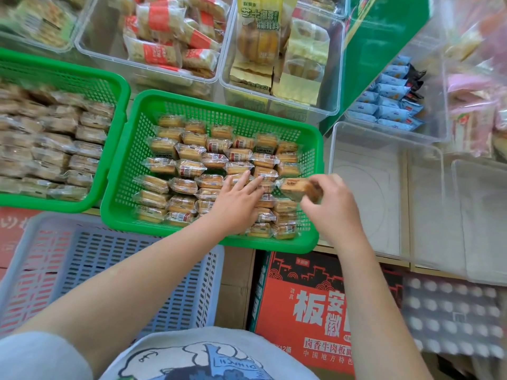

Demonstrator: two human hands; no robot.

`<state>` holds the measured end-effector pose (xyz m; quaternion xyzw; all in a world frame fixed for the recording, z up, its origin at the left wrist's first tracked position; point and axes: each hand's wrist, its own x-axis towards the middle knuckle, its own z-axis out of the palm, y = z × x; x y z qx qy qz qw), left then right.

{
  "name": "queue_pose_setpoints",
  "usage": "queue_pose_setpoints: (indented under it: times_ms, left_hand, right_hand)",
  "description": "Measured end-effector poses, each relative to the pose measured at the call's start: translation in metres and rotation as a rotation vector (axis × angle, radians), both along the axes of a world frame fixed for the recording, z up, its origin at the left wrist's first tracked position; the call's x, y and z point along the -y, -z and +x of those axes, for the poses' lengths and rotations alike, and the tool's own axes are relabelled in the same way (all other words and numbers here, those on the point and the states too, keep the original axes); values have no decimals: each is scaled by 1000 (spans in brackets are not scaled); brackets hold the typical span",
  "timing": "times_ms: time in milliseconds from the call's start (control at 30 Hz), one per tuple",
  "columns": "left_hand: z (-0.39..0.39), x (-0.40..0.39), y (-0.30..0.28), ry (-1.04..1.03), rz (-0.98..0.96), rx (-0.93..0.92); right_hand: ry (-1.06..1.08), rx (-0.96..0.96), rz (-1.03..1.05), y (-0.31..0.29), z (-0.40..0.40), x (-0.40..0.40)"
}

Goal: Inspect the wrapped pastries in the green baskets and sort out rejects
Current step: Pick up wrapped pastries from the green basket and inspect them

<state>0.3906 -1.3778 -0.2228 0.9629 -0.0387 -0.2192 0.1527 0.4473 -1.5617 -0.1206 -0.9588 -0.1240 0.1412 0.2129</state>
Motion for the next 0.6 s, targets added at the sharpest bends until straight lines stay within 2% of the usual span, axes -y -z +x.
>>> queue_pose_setpoints:
  times_ms: [100,167,233,267,367,467,600]
  left_hand:
    - [-6,1,-35,-202,-251,30]
    - [-18,0,-70,-484,-685,-18]
    - [-31,-1,-101,-718,-1162,-107]
    - [-38,-2,-110,-771,-1275,-94]
    - [-54,-4,-123,-822,-1342,1]
    - [-65,-7,-122,-890,-1371,-8]
    - [-77,-16,-121,-930,-1316,-5]
  right_hand:
    - [227,-204,386,-26,-22,16]
    - [325,-394,678,-31,-37,21]
    - [371,-510,839,-29,-48,23]
    - [373,-532,878,-27,-52,22]
    - [356,-554,914,-25,-61,16]
    - [297,-569,899,-27,-69,12]
    - [274,-558,868,-28,-77,16]
